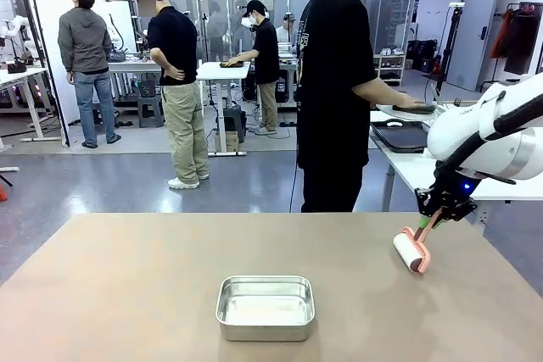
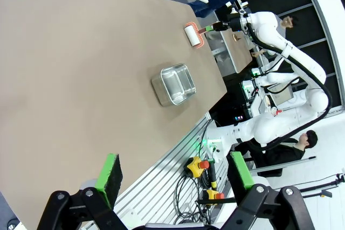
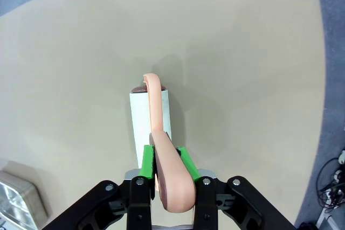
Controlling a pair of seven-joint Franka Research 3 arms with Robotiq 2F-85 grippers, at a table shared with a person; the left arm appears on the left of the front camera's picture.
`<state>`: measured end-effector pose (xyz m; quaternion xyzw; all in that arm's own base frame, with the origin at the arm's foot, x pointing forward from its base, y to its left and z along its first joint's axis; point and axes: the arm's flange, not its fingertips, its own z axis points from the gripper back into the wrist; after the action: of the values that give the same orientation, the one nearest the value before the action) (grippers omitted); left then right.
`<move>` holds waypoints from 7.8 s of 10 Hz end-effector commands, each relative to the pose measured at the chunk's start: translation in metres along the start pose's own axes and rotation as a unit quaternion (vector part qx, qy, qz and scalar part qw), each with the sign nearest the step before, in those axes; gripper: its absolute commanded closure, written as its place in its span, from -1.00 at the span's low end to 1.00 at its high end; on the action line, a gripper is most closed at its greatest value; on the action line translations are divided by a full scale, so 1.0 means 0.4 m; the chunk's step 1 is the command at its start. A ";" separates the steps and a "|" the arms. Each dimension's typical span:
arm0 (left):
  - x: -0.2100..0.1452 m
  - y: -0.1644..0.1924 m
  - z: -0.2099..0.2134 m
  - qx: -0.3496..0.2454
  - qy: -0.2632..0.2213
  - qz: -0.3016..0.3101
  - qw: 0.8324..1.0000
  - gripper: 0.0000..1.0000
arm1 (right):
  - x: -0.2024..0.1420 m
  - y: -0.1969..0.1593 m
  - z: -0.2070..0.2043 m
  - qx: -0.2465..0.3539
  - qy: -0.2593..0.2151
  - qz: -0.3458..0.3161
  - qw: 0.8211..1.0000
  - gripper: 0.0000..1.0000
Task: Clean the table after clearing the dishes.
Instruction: When the right (or left) Handle tray is removed, use the right hand (or left hand) to clean the right (or left) side of the table with the Lint Roller, then place the Lint Roller back on top of the Airtight Container.
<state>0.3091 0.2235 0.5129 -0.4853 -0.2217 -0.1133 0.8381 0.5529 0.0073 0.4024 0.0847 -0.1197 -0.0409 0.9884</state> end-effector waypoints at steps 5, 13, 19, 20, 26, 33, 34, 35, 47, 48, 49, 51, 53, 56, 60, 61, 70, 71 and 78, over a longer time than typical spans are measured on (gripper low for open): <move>-0.006 -0.006 0.006 -0.002 -0.001 -0.006 1.000 -1.00 | -0.032 -0.165 -0.073 -0.149 -0.044 -0.020 0.988 0.55; -0.006 -0.006 0.006 -0.002 -0.001 -0.006 1.000 -1.00 | 0.007 -0.221 0.028 -0.181 -0.089 -0.035 0.979 0.55; -0.006 -0.006 0.006 -0.002 -0.001 -0.006 1.000 -1.00 | 0.048 -0.179 0.329 -0.175 -0.137 -0.001 0.975 0.55; -0.006 -0.006 0.006 -0.002 -0.001 -0.006 1.000 -1.00 | 0.047 -0.174 0.351 -0.171 -0.140 0.000 0.975 0.55; -0.006 -0.006 0.006 -0.002 -0.001 -0.006 1.000 -1.00 | 0.042 -0.166 0.390 -0.161 -0.146 -0.005 0.976 0.55; -0.006 -0.006 0.006 -0.002 -0.001 -0.006 1.000 -1.00 | 0.042 -0.166 0.390 -0.161 -0.146 -0.005 0.976 0.55; -0.006 -0.006 0.006 -0.002 -0.001 -0.006 1.000 -1.00 | 0.042 -0.166 0.390 -0.161 -0.146 -0.005 0.976 0.55; -0.006 -0.006 0.006 -0.002 -0.001 -0.006 1.000 -1.00 | 0.042 -0.166 0.390 -0.161 -0.146 -0.005 0.976 0.55; -0.006 -0.006 0.006 -0.002 -0.001 -0.006 1.000 -1.00 | 0.042 -0.166 0.390 -0.161 -0.146 -0.005 0.976 0.55; -0.006 -0.006 0.006 -0.002 -0.001 -0.006 1.000 -1.00 | 0.042 -0.166 0.390 -0.161 -0.146 -0.005 0.976 0.55; -0.006 -0.006 0.006 -0.002 -0.001 -0.006 1.000 -1.00 | 0.042 -0.166 0.390 -0.161 -0.146 -0.005 0.976 0.55; -0.006 -0.006 0.006 -0.002 -0.001 -0.006 1.000 -1.00 | 0.042 -0.170 0.389 -0.153 -0.139 -0.009 0.978 0.55; -0.006 -0.006 0.006 -0.002 -0.001 -0.006 1.000 -1.00 | 0.040 -0.040 0.441 -0.158 -0.171 0.122 0.965 0.55; -0.006 -0.006 0.006 -0.002 -0.001 -0.006 1.000 -1.00 | -0.006 0.183 0.490 -0.065 -0.180 0.280 0.941 0.55; -0.006 -0.006 0.006 -0.002 -0.001 -0.006 1.000 -1.00 | -0.146 0.460 0.499 0.038 -0.119 0.495 0.860 0.55; -0.006 -0.006 0.006 -0.002 -0.001 -0.006 1.000 -1.00 | -0.184 0.518 0.475 0.029 -0.102 0.535 0.838 0.55; -0.006 -0.006 0.006 -0.002 -0.001 -0.006 1.000 -1.00 | -0.386 0.733 0.364 0.073 -0.032 0.658 0.749 0.55; -0.006 -0.006 0.006 -0.002 -0.001 -0.006 1.000 -1.00 | -0.386 0.733 0.364 0.073 -0.032 0.658 0.749 0.55; -0.006 -0.006 0.006 -0.002 -0.001 -0.006 1.000 -1.00 | -0.451 0.857 0.171 0.161 0.022 0.719 0.676 0.55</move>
<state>0.3092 0.2233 0.5129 -0.4853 -0.2215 -0.1135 0.8382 0.3795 0.3446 0.4842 0.1147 -0.1190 0.6853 0.7093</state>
